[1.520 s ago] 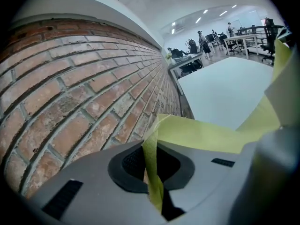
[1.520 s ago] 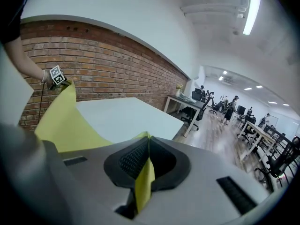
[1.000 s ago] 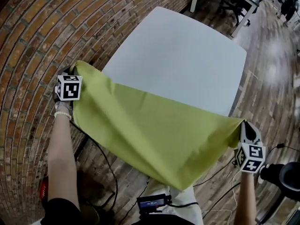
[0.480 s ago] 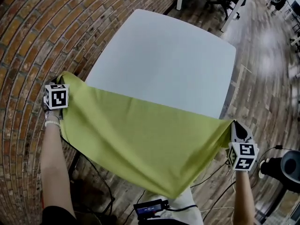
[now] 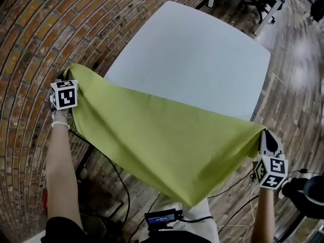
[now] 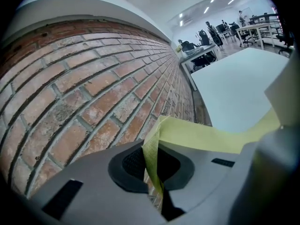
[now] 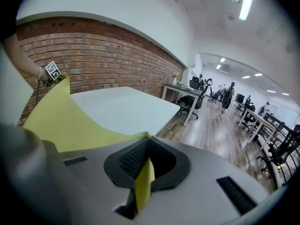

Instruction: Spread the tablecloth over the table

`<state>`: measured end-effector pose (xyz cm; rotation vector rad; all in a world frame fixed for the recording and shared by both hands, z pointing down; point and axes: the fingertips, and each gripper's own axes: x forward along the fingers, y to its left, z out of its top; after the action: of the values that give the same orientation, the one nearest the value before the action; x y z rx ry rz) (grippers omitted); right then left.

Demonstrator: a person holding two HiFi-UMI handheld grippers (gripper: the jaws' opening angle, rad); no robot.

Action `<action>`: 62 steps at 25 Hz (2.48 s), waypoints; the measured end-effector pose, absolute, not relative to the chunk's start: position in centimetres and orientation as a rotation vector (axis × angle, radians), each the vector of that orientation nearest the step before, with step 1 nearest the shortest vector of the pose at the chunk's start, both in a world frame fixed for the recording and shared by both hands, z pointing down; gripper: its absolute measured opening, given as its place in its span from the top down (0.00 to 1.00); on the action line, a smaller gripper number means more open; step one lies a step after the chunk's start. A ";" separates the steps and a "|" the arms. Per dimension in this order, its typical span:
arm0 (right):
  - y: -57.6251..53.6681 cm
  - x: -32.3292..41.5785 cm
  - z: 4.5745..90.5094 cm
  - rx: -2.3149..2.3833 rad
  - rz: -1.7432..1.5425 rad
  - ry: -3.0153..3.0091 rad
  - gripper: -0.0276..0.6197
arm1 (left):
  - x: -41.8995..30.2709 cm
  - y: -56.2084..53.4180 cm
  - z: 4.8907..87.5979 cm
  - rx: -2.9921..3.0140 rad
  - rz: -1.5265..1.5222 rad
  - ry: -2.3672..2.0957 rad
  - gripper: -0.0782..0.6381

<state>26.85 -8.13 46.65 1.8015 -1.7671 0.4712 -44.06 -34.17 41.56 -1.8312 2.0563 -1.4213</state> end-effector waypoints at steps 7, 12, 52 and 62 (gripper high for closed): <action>-7.5 24.7 40.6 1.867 0.316 -1.816 0.91 | -46.8 -31.9 37.7 -1.804 -1.295 2.119 0.87; -6.9 23.7 36.8 1.899 0.235 -1.848 0.91 | -48.1 -30.7 33.9 -1.782 -1.181 2.178 0.87; -11.7 31.8 43.3 1.955 0.347 -1.583 0.91 | -34.5 -45.7 32.1 -1.889 -1.180 1.828 0.87; -11.6 33.7 52.6 1.906 0.544 -1.584 0.91 | -32.1 -46.4 42.6 -1.904 -1.478 1.704 0.87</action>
<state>33.70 -11.64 52.58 1.9063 -1.5838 0.5444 -32.09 -46.37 42.63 -1.9041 1.7038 -1.4779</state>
